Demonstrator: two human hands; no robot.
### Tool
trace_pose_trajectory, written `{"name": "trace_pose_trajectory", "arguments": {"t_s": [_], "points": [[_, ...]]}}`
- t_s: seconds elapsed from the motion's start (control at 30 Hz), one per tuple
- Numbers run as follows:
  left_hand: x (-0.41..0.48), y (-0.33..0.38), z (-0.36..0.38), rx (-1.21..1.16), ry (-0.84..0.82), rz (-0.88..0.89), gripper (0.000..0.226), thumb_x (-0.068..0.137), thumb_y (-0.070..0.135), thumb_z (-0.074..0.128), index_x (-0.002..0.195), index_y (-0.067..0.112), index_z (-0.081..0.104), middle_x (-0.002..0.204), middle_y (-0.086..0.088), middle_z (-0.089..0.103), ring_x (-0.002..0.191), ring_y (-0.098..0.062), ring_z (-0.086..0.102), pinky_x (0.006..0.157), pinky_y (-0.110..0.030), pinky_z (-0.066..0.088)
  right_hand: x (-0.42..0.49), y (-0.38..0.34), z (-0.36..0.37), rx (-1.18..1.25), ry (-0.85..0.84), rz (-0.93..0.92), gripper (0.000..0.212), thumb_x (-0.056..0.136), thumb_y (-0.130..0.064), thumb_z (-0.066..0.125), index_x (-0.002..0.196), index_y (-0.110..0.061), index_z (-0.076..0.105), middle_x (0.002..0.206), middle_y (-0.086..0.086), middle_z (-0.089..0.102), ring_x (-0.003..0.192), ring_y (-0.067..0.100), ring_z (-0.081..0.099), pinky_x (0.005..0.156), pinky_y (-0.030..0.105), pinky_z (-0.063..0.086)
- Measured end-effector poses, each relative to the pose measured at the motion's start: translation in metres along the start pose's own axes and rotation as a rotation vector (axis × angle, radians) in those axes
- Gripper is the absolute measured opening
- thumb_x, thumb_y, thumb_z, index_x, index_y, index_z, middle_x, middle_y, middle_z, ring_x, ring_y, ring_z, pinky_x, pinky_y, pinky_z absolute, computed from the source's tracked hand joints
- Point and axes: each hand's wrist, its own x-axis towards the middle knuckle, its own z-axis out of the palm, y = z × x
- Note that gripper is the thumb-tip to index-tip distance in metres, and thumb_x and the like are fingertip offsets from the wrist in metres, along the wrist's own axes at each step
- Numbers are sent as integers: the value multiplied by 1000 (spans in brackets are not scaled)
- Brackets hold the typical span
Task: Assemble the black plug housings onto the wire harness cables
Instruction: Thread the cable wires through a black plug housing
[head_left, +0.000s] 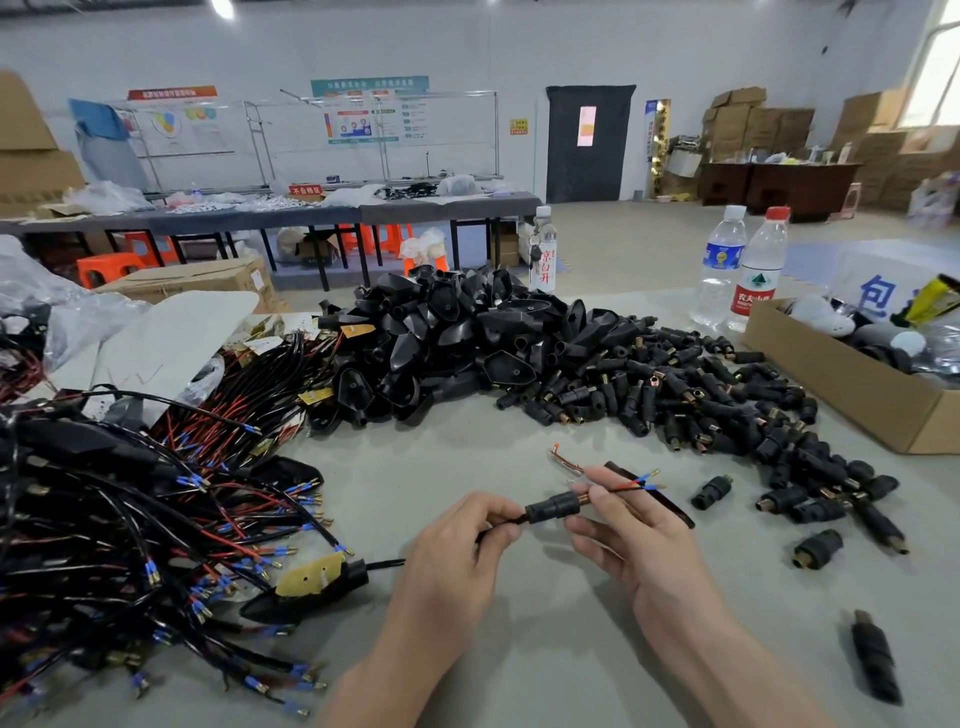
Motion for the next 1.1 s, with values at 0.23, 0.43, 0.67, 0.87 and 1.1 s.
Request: {"name": "trace_pose_trajectory", "arguments": {"t_s": [0.23,0.43,0.67,0.87,1.1], "points": [[4,-5,-4,54,-10,-18,17,94,19,63,95,36,62,91,26,66,87,0,62,73,-15,44,-2,0,1,-62,9,-25,15,91,-13,65,97,-19,77,99,3,76,76,12,71,58,21,55],[3,1,-4,91,8,66,15,93,31,52,96,31,67,91,25,66,89,0,61,81,-29,49,0,5,-3,36,33,0,14,90,-7,64,98,-11,76,93,8,76,83,14,72,68,22,58],[0,1,-6,23,3,38,22,99,22,53,110,40,58,91,21,66,88,-8,64,79,-32,51,0,2,3,177,-23,27,30,78,-6,67,108,-1,68,101,13,76,92,18,73,77,25,60],[-8,12,-2,102,-173,92,30,100,32,36,127,38,48,84,18,55,83,-6,55,82,-33,47,-2,-1,1,99,-77,18,26,89,-11,62,114,-5,67,109,12,75,102,22,72,83,26,59],[-8,19,-1,210,-178,109,25,101,47,40,120,37,52,91,21,58,87,0,52,77,-19,38,-2,-3,4,113,-91,-7,33,82,-14,65,113,-3,68,109,15,74,107,20,70,88,24,56]]}}
